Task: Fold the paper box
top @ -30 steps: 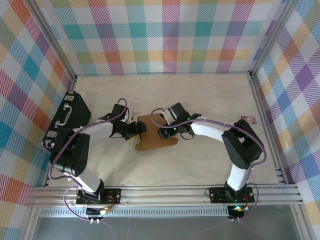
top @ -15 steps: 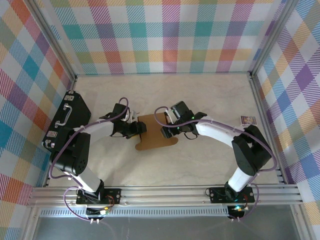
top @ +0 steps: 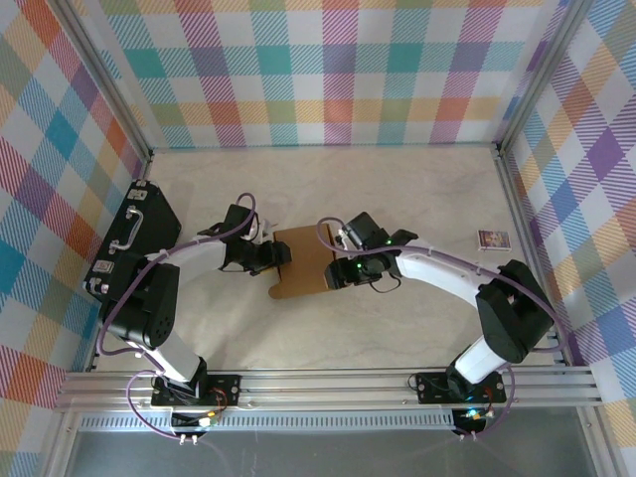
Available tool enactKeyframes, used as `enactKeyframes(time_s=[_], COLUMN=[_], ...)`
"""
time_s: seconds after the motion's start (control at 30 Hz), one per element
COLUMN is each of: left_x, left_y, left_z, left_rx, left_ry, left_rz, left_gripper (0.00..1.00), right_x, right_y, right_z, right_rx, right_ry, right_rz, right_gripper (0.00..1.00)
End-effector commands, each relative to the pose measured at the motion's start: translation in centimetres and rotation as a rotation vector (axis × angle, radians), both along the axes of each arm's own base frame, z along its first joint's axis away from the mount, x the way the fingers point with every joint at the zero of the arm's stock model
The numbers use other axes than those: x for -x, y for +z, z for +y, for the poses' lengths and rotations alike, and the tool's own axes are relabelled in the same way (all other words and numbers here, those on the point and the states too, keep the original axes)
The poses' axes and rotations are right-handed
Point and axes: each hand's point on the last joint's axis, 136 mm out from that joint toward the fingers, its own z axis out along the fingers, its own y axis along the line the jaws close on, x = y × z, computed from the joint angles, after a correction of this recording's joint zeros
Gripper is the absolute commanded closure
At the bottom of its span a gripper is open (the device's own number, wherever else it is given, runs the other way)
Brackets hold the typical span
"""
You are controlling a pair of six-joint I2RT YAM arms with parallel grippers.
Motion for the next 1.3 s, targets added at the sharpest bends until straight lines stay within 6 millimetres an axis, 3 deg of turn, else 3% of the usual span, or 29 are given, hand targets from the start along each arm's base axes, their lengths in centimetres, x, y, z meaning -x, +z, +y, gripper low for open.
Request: enactKeyframes(time_s=[0.0,0.23,0.4,0.67,0.77,1.0,1.27], left_x=[2.1,2.2,2.1,1.9,1.9,2.0,2.0], left_y=[-2.8,-2.9,-2.6,-2.0,-2.1,-2.4,-2.3], left_z=[2.0,1.8,1.7,1.5,1.5,1.5,1.5], left_rx=[-0.132,-0.126,-0.124,-0.105,-0.109,-0.113,-0.111], left_ry=[0.010,0.001,0.000,0.001,0.001,-0.001,-0.001], left_rz=[0.098,0.103,0.099,0.091,0.095,0.103,0.103], left_gripper=[0.38,0.38,0.37,0.37,0.37,0.37,0.37], right_x=[0.9,-0.3,-1.1,1.8,1.7,-0.3,0.6], right_y=[-0.3,-1.7,-1.1,-0.3,-0.5,-1.3,-2.2], right_z=[1.1,0.8,0.3,1.5,1.6,1.0,1.8], right_rx=[-0.034,0.063,0.108,0.025,0.045,0.163,0.118], right_ry=[0.005,0.015,0.066,0.400,0.432,0.289,0.227], right_rz=[0.067,0.037,-0.031,-0.083,-0.094,-0.028,0.067], right_gripper=[0.30,0.26,0.21,0.16,0.15,0.15,0.22])
